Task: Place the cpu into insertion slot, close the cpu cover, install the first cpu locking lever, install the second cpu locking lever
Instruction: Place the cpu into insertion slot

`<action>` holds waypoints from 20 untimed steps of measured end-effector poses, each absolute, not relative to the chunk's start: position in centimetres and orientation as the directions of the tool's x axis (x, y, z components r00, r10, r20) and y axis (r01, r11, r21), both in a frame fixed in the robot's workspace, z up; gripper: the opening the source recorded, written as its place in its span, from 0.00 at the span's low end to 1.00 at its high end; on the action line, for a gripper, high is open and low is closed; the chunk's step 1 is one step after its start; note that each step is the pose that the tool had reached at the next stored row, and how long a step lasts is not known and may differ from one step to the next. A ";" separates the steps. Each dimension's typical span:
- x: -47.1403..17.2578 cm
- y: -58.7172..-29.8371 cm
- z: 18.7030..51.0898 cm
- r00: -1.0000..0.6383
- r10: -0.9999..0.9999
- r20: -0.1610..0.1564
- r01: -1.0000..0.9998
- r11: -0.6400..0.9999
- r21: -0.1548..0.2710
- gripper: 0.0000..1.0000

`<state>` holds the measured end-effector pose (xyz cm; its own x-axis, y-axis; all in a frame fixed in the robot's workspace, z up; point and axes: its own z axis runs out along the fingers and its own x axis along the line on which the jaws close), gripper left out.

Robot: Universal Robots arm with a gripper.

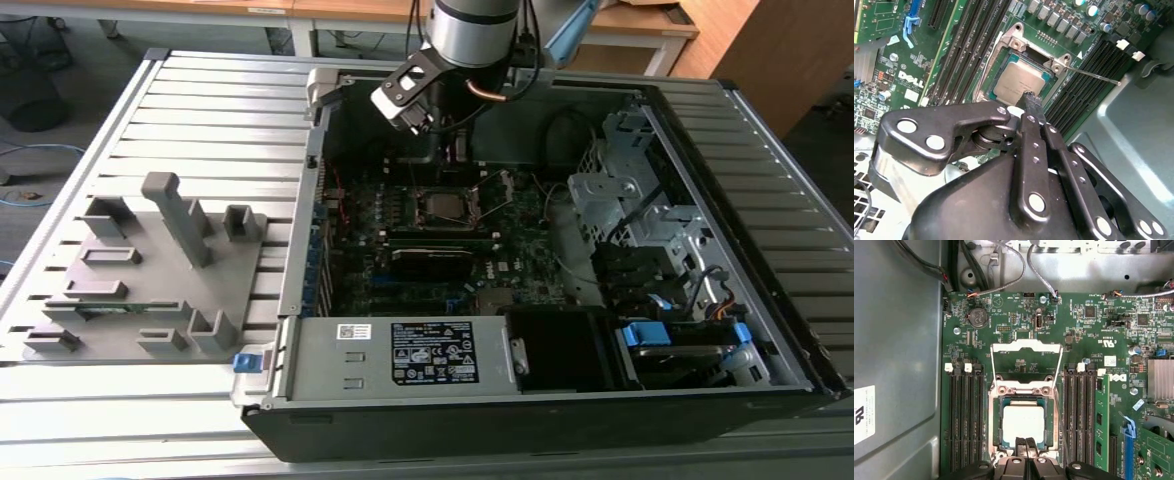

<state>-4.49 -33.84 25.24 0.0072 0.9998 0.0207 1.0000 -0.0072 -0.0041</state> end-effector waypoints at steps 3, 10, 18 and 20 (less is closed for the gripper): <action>-4.5 -33.8 25.5 0.007 1.000 0.021 1.000 -0.007 -0.004 0.11; -4.5 -33.8 25.7 0.007 1.000 0.021 1.000 -0.007 -0.004 0.11; -4.5 -33.8 25.9 0.007 1.000 0.021 1.000 -0.007 -0.004 0.11; -4.5 -33.8 25.9 0.007 1.000 0.021 1.000 -0.007 -0.004 0.11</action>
